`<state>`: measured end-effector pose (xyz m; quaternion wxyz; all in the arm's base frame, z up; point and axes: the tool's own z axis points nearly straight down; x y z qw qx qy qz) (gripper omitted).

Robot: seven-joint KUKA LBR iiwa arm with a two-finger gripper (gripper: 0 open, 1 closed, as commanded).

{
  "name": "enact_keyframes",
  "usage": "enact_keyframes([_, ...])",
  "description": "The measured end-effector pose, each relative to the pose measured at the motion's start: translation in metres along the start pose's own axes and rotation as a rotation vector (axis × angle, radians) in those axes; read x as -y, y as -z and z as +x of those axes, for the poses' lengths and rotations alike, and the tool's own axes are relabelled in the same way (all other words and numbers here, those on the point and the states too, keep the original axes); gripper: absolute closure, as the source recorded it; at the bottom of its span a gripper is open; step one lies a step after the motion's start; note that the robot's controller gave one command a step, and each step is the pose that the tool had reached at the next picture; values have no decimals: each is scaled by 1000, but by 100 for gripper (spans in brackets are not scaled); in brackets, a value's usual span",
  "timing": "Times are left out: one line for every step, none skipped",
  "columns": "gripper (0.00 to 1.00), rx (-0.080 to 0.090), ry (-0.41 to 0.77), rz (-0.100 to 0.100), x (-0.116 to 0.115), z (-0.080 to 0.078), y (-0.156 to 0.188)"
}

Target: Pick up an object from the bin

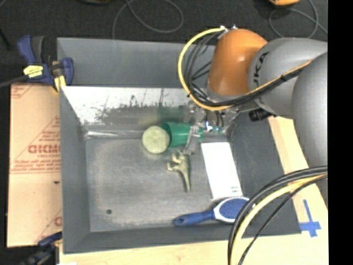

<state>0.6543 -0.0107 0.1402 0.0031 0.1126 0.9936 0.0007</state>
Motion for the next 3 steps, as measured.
enact_keyframes([0, -6, 22, 2, -8, 2, -68])
enact_keyframes([100, 6, -152, -13, -1, 0, -59])
enact_keyframes([100, 6, -152, -12, -1, 0, -59])
